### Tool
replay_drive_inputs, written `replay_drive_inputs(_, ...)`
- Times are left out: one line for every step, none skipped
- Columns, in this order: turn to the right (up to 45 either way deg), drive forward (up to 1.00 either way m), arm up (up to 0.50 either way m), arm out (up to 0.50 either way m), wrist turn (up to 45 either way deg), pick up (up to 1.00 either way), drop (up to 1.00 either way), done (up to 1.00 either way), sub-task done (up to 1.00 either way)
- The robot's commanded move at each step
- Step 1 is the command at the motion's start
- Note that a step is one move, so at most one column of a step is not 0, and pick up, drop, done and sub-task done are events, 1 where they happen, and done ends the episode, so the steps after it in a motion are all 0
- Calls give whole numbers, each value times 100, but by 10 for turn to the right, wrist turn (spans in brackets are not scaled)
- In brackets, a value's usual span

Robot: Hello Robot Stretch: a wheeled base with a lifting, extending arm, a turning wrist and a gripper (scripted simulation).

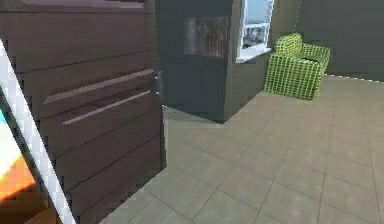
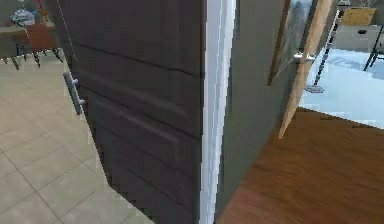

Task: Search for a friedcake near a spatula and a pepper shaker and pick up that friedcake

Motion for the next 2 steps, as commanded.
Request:
replay_drive_inputs(420, 0, 0, 0, 0, 0, 0, 0, 0)
replay_drive_inputs(0, 10, 0, 0, 0, 0, 0, 0, 0)
